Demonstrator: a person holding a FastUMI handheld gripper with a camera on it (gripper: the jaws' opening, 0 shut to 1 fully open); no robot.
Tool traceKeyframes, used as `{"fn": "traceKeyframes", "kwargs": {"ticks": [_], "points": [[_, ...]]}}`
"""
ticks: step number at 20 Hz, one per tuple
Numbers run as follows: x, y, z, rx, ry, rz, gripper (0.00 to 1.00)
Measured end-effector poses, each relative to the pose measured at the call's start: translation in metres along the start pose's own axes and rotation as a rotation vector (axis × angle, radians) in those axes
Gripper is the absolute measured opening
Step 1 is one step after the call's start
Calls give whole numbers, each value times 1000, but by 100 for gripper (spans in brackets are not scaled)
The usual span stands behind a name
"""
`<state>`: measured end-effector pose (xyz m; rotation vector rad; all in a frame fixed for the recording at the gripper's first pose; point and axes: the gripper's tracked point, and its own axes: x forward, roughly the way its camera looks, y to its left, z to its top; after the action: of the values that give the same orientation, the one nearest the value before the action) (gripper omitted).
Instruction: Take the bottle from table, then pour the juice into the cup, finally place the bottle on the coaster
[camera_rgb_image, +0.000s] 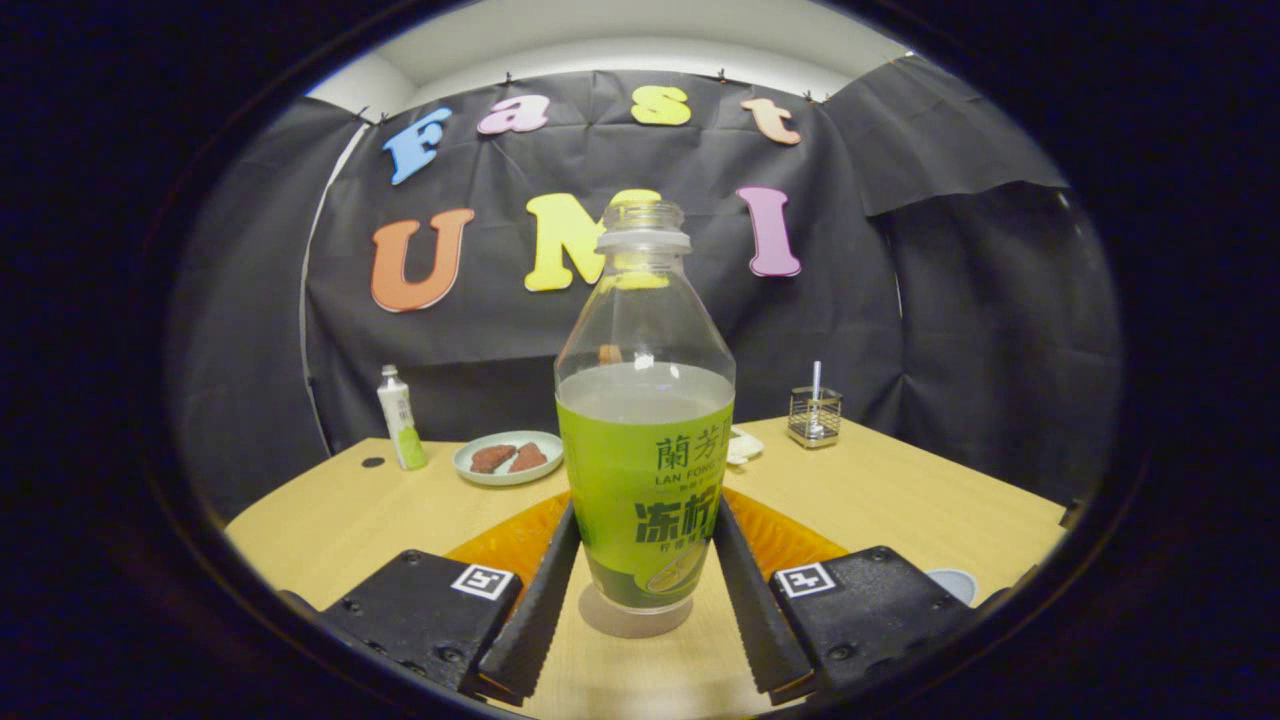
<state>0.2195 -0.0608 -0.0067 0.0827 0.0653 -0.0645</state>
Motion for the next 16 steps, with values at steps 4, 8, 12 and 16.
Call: {"fn": "traceKeyframes", "kwargs": {"ticks": [4, 8, 12, 16], "points": [[11, 8, -13, -52, 57, -19, 81], [16, 14, -18, -63, 79, -13, 81], [29, 9, -27, -96, 123, -26, 81], [42, 9, -46, -78, 187, -4, 81]]}}
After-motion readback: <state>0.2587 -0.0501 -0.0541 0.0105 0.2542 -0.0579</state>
